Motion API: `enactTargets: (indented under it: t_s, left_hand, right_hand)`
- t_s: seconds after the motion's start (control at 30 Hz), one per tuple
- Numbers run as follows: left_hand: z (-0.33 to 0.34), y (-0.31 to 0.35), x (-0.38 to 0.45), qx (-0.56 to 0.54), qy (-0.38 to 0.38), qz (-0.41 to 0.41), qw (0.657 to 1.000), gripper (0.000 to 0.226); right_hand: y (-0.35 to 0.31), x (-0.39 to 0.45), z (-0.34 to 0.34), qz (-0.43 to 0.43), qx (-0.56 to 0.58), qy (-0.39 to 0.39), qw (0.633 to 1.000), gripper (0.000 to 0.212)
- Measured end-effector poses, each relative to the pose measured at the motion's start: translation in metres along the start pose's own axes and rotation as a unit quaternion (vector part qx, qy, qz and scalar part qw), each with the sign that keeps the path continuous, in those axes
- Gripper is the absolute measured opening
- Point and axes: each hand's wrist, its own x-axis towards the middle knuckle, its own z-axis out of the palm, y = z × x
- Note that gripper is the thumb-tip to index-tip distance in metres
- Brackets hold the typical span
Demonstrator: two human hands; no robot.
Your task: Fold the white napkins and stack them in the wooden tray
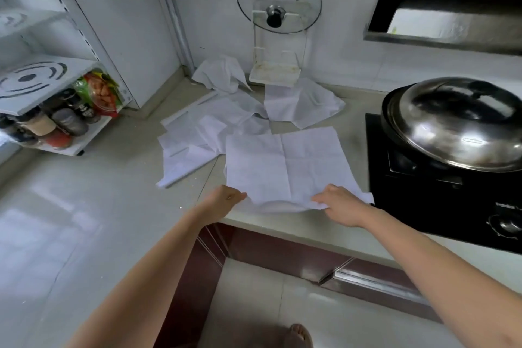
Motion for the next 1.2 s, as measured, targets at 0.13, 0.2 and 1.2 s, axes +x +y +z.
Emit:
enactTargets:
  t_s: [0.13, 0.2, 1.2]
  left_hand:
    - [0.032, -0.004, -0.004, 0.025, -0.119, -0.104, 0.987, 0.027]
    - [0.038, -0.006, -0.008, -0.001, -0.126, -0.135, 0.983, 0.026]
    - [0.025, -0.049, 0.122, 0.064, 0.067, -0.010, 0.996, 0.029]
  right_hand:
    - [0.006, -0.006, 0.018, 0.030, 0.057, -0.175, 0.983, 0.037]
    - [0.007, -0.012, 0.016, 0.060, 0.103, -0.227, 0.966, 0.041]
    - [0.019, 0.141, 0.017, 0.124, -0.021, 0.064, 0.990, 0.024]
